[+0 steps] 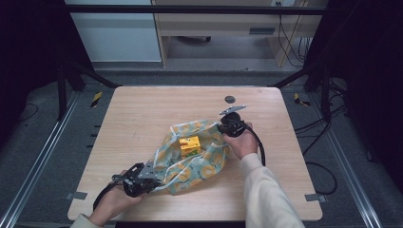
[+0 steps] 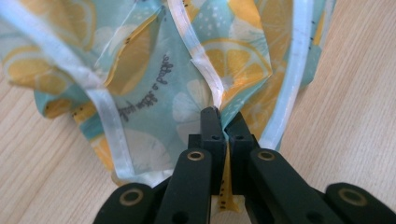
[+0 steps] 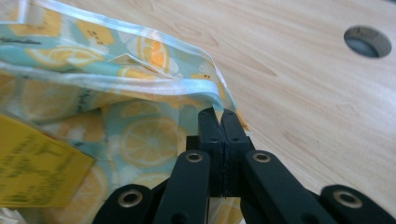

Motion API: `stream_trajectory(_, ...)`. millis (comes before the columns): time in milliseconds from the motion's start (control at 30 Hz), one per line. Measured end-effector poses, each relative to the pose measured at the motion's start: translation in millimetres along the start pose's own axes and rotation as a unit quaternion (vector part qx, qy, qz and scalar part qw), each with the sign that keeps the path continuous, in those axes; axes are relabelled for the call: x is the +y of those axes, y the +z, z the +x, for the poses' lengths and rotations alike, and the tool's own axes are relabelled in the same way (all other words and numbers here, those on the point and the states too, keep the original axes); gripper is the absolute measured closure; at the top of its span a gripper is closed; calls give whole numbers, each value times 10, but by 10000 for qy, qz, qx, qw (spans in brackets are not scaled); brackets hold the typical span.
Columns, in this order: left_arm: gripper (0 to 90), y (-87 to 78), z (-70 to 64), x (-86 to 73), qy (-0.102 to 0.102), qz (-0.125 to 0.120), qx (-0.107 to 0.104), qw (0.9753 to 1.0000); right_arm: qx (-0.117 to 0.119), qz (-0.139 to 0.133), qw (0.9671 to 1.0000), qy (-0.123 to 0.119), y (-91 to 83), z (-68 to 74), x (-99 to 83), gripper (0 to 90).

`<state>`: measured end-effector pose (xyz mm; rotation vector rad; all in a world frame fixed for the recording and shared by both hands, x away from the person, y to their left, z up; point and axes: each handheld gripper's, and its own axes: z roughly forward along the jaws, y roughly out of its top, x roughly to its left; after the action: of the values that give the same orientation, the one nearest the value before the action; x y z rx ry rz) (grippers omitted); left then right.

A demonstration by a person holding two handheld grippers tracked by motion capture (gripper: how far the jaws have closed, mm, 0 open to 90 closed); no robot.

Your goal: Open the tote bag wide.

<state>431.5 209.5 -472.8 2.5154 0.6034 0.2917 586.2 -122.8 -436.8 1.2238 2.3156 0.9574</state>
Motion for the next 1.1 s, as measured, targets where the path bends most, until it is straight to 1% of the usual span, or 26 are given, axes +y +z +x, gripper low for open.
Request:
stream_trajectory(67,889,-4,2,-4,12,35,15,10000,-14,60,10000,50,47,-29,-19,900)
stream_trajectory(100,889,-1,7,-13,30,63,75,9999,-26,83,9999,61,71,-40,-26,900)
stream_trajectory(200,890,-5,16,-21,24,95,80,9999,-40,157,9998,90,112,-58,-39,900)
stream_trajectory(233,890,-9,19,-29,26,119,84,9999,-39,213,9997,136,147,-72,-52,900)
stream_trajectory(333,891,-13,22,-42,68,208,118,9997,-67,281,9995,127,186,-86,-75,899)
stream_trajectory(367,891,-11,21,-51,60,209,124,9997,-99,310,9994,97,196,-95,-83,898)
stream_trajectory(400,891,-14,22,-58,57,237,120,9996,-124,357,9992,117,201,-97,-89,898)
stream_trajectory(500,891,-15,21,-61,43,245,106,9996,-144,397,9990,139,222,-105,-117,897)
stream_trajectory(567,890,-14,16,-59,55,216,76,9997,-149,386,9991,98,219,-105,-124,887)
stream_trajectory(600,887,-23,15,-58,70,177,64,9998,-138,326,9993,120,207,-103,-123,862)
stream_trajectory(633,873,-36,16,-58,29,68,93,9999,-124,262,9995,124,186,-99,-118,815)
stream_trajectory(667,822,-57,17,-56,-44,-82,151,9998,-89,203,9997,128,161,-88,-109,763)
stream_trajectory(700,761,-57,17,-56,-44,-82,151,9998,-89,203,9997,128,161,-88,-109,763)
stream_trajectory(733,720,-112,15,-46,-130,-328,235,9991,-113,61,9999,51,69,-56,-81,664)
stream_trajectory(767,677,-143,13,-35,-180,-434,297,9985,-106,-25,9999,4,12,-36,-65,611)
stream_trajectory(833,557,-213,27,-9,-232,-564,424,9972,-104,-164,9998,-50,-106,5,-36,492)
stream_trajectory(867,528,-247,32,1,-231,-619,467,9967,-116,-235,9996,-68,-169,30,-23,447)
stream_trajectory(900,497,-283,39,12,-250,-670,499,9962,-133,-314,9993,-121,-232,54,-13,412)
stream_trajectory(933,462,-283,39,12,-250,-670,499,9962,-145,-385,9990,-176,-293,74,-7,375)
stream_trajectory(967,441,-353,50,37,-325,-852,512,9945,-132,-425,9989,-169,-354,97,-1,343)
stream_trajectory(1000,426,-353,50,37,-325,-852,512,9945,-126,-469,9987,-184,-416,125,0,323)
stream_trajectory(1033,412,-429,61,75,-322,-955,589,9932,-124,-500,9984,-244,-478,157,-4,306)
stream_trajectory(1067,407,-429,61,75,-322,-955,589,9932,-124,-500,9984,-244,-478,157,-4,306)
stream_trajectory(1100,403,-508,91,122,-331,-1066,652,9916,-54,-577,9978,-331,-602,228,-27,286)
